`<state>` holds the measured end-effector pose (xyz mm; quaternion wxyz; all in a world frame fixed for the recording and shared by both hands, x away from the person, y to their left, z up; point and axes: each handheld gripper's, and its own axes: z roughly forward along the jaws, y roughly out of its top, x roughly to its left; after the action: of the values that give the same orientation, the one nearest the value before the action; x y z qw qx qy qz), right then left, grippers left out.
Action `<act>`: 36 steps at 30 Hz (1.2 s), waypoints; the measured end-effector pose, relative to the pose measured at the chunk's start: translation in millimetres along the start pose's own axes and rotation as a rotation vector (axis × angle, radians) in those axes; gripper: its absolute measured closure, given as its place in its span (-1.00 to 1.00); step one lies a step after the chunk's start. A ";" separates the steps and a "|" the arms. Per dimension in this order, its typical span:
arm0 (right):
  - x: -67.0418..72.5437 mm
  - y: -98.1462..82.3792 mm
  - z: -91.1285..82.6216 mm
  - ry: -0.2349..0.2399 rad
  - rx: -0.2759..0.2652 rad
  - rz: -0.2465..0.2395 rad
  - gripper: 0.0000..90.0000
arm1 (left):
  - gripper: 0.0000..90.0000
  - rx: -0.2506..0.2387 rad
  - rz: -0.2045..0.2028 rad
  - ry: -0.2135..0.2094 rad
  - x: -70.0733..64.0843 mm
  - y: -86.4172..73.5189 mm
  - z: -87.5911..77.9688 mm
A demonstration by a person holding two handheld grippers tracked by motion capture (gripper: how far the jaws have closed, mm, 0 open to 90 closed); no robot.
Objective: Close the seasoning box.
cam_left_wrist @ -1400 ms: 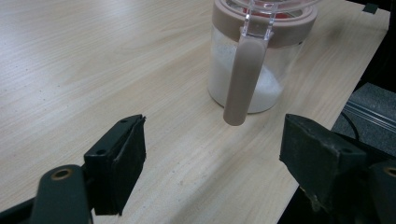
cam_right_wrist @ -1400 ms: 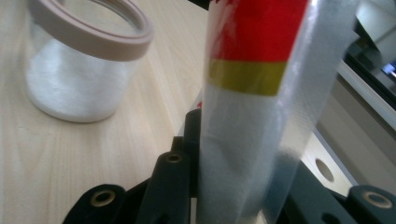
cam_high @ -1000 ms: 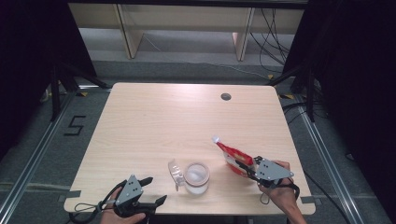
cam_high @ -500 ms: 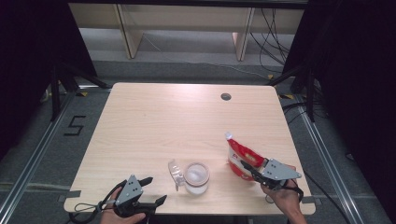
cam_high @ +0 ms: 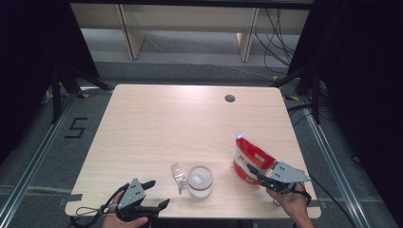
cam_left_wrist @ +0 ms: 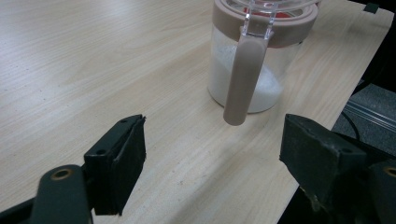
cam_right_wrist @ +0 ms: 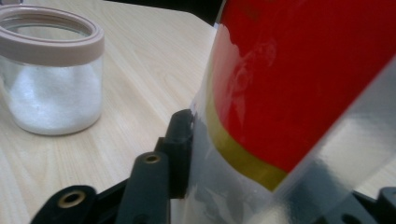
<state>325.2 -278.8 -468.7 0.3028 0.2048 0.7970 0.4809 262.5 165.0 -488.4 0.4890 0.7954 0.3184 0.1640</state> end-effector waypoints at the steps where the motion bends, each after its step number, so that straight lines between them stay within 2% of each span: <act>1: -0.7 0.3 0.2 -0.014 -0.019 -0.009 0.29 | -0.51 0.001 -0.004 0.000 -0.2 -0.1 0.1; 3: 0.4 1.0 -1.4 -0.021 -0.008 0.026 0.20 | -0.51 0.000 0.024 -0.003 1.4 0.4 0.1; 4: -0.5 1.2 -2.4 -0.023 -0.016 0.020 0.17 | -0.51 0.002 0.026 -0.003 1.5 0.5 -0.1; 5: -0.2 1.1 -2.9 -0.034 -0.026 0.021 0.12 | -0.51 0.000 0.010 -0.002 0.6 0.2 0.0; 6: 0.9 1.4 -3.8 -0.031 -0.026 0.044 0.07 | -0.51 0.000 -0.001 0.000 0.1 0.0 0.0; 7: 1.1 2.0 -5.2 -0.025 -0.015 0.053 0.03 | -0.51 0.009 0.009 0.001 0.8 0.1 -0.8; 8: 3.0 2.2 -5.9 -0.040 -0.020 0.068 -0.03 | -0.51 0.007 0.007 0.001 0.7 0.2 -0.8; 9: 2.6 2.8 -7.3 -0.064 -0.025 0.049 -0.06 | -0.51 -0.003 -0.001 -0.002 -0.2 0.2 -0.2; 10: 1.7 3.0 -8.0 -0.072 -0.039 0.047 -0.09 | -0.51 0.008 0.007 0.000 0.5 0.2 -1.1; 11: 2.6 3.6 -9.7 -0.074 -0.040 0.065 -0.14 | -0.51 0.006 0.002 -0.004 0.3 0.2 -1.0; 13: 4.1 4.1 -12.6 -0.064 -0.033 0.079 -0.16 | -0.51 0.010 0.038 0.005 2.1 1.2 -1.9; 14: 5.1 4.7 -15.3 -0.072 -0.023 0.068 -0.18 | -0.51 0.008 0.014 0.007 0.8 0.7 -1.8; 15: 6.9 5.2 -17.9 -0.081 -0.016 0.075 -0.19 | -0.51 0.008 0.011 0.005 0.4 0.7 -1.8; 16: 6.6 5.6 -20.7 -0.080 -0.012 0.081 -0.20 | -0.51 0.009 0.037 0.002 1.9 1.3 -2.1; 17: 6.6 4.9 -22.4 -0.095 -0.018 0.092 -0.23 | -0.51 -0.001 0.021 0.000 0.9 1.3 -1.4; 18: 8.1 4.4 -25.7 -0.092 0.003 0.127 -0.24 | -0.51 0.004 0.008 0.002 0.7 1.1 -1.8; 19: 9.1 3.9 -27.3 -0.102 0.003 0.137 -0.24 | -0.51 -0.006 -0.005 -0.002 0.0 1.0 -1.2; 20: 9.2 3.4 -30.2 -0.096 0.014 0.129 -0.24 | -0.52 -0.002 0.000 -0.005 -0.1 1.3 -1.5; 23: 13.0 3.2 -36.5 -0.123 0.033 0.133 -0.29 | -0.52 -0.005 0.008 -0.024 -2.0 2.2 -0.7; 24: 13.3 2.7 -38.0 -0.119 0.032 0.134 -0.29 | -0.52 -0.015 0.023 -0.025 -1.3 2.8 -0.2; 27: 16.4 1.5 -41.6 -0.133 0.045 0.158 -0.31 | -0.52 -0.010 -0.010 -0.019 -1.7 3.6 -1.5; 28: 16.3 0.7 -42.4 -0.132 0.045 0.148 -0.32 | -0.52 -0.016 0.001 -0.026 -0.3 4.1 -1.7; 29: 17.4 0.3 -43.1 -0.135 0.049 0.159 -0.32 | -0.52 -0.016 -0.001 -0.032 0.8 4.9 -2.3; 30: 18.2 -0.3 -44.1 -0.131 0.054 0.162 -0.32 | -0.52 -0.019 -0.029 -0.025 -0.7 5.0 -2.4; 31: 20.1 -0.4 -45.9 -0.131 0.063 0.186 -0.33 | -0.52 -0.023 -0.031 -0.026 -0.2 5.6 -2.6; 33: 19.8 -1.5 -47.9 -0.127 0.066 0.175 -0.35 | -0.52 -0.030 -0.046 -0.035 -0.2 6.5 -2.3; 36: 22.9 -2.6 -49.0 -0.144 0.079 0.175 -0.43 | -0.52 -0.031 -0.046 -0.033 -0.6 7.6 -1.5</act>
<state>275.0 -297.3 -460.2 0.3079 0.3194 0.7704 0.4579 263.8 163.2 -480.9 0.5100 0.7829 0.3257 0.1444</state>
